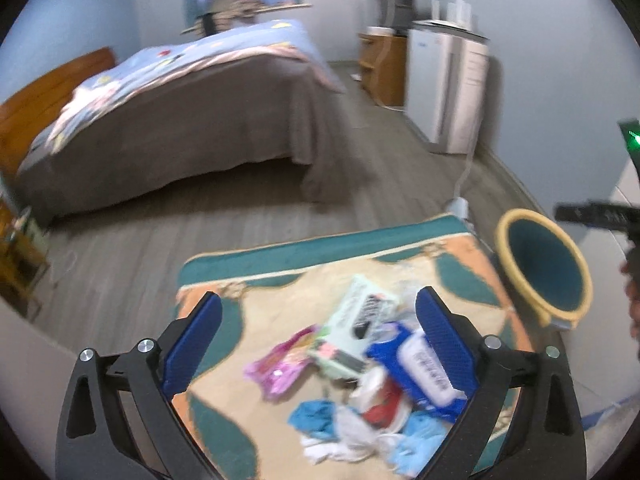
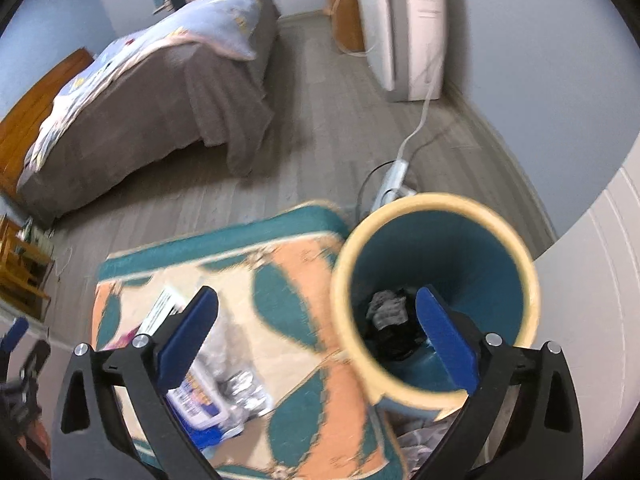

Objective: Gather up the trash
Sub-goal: 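Grasp the blue kitchen wipes pack with the right tool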

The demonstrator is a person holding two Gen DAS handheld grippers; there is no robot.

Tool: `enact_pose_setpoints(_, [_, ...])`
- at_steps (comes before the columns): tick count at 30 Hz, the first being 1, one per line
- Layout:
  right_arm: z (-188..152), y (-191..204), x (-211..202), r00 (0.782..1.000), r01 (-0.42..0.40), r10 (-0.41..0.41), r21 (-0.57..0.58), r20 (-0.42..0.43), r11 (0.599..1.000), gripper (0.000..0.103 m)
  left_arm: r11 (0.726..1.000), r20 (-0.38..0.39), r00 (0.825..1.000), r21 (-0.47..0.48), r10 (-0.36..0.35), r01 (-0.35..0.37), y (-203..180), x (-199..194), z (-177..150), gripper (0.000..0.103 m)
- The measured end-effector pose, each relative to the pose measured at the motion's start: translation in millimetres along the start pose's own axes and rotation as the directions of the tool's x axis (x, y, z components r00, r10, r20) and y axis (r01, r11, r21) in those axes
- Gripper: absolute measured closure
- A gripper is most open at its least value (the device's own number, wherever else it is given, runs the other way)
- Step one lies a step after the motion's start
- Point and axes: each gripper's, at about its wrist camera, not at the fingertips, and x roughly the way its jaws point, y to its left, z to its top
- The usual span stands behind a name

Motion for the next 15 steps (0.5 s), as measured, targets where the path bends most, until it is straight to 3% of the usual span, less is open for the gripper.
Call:
enact_pose_setpoints(3, [-18.2, 31.3, 5.9, 0.999, -0.046, 0.044, -0.056, -0.025, 0.997, 0.006, 0.999, 0.015, 1.000, -0.041, 0.020, -0.019, 19.2, -2.7, -2.4, 0.006])
enact_pose_setpoints(8, [-52.6, 82.4, 25.2, 0.995, -0.064, 0.051, -0.148, -0.086, 0.987, 0.006, 0.997, 0.001, 1.000, -0.071, 0.014, -0.014, 32.3, -2.1, -7.9, 0.006])
enact_pose_setpoints(11, [-73.4, 107.0, 40.8, 0.989, -0.069, 0.042, -0.195, -0.142, 0.978, 0.006, 0.999, 0.013, 1.000, -0.040, 0.013, -0.012, 32.6, -3.9, -11.3, 0.006])
enact_pose_setpoints(15, [-94.2, 131.4, 56.9, 0.987, -0.037, -0.010, -0.283, -0.162, 0.958, 0.006, 1.000, -0.039, 0.999, -0.005, -0.001, 0.001, 33.5, 5.9, -20.6, 0.006])
